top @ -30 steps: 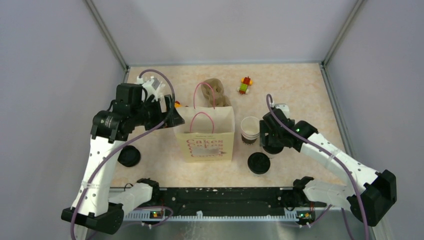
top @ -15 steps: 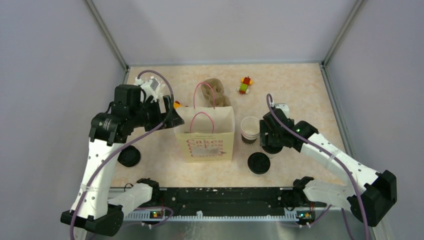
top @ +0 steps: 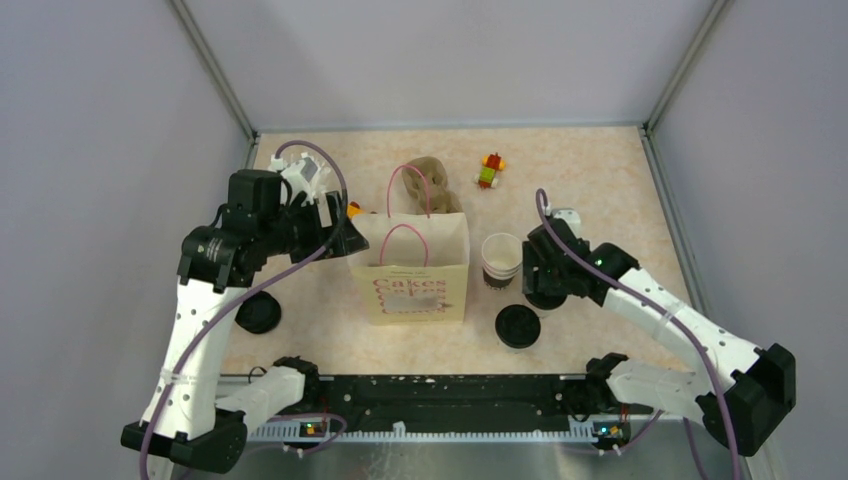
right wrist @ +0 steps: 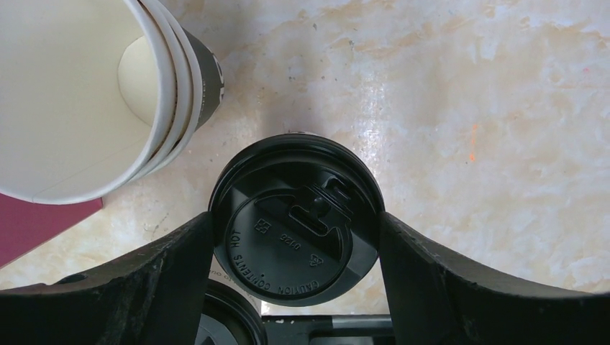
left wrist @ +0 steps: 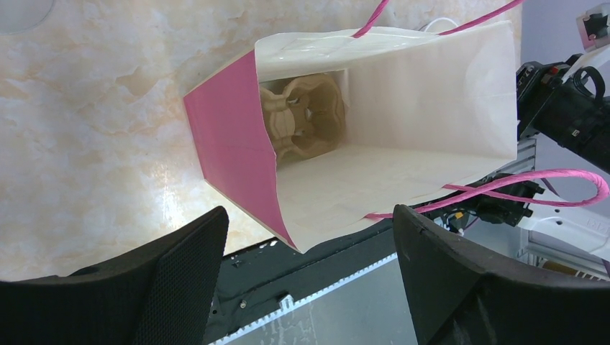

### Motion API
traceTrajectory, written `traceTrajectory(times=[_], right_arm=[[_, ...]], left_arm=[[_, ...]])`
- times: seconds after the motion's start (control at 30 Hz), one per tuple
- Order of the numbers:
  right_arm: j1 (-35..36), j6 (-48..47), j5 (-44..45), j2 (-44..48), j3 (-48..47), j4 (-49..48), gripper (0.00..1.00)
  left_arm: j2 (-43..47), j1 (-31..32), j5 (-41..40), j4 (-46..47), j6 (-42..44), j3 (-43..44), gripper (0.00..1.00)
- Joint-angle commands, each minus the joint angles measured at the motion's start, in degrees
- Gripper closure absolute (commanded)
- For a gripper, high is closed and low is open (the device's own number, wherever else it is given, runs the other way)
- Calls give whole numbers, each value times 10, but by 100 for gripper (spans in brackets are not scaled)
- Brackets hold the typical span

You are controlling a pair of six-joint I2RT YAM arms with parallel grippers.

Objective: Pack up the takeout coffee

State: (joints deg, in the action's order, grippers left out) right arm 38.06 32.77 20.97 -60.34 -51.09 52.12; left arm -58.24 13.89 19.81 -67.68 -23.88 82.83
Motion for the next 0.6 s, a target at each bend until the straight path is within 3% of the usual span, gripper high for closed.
traceTrajectory(times=[0.0, 0.3, 0.57], right_arm=[[-5, -9, 20, 15, -28, 32, 28], [-5, -16, 31, 16, -48, 34, 31], [-5, -81, 71, -20, -197, 73, 32]], left_arm=[[7, -3, 6, 19, 2, 1, 11], [8, -3, 23, 20, 14, -3, 10], [-5, -3, 17, 18, 15, -1, 11]])
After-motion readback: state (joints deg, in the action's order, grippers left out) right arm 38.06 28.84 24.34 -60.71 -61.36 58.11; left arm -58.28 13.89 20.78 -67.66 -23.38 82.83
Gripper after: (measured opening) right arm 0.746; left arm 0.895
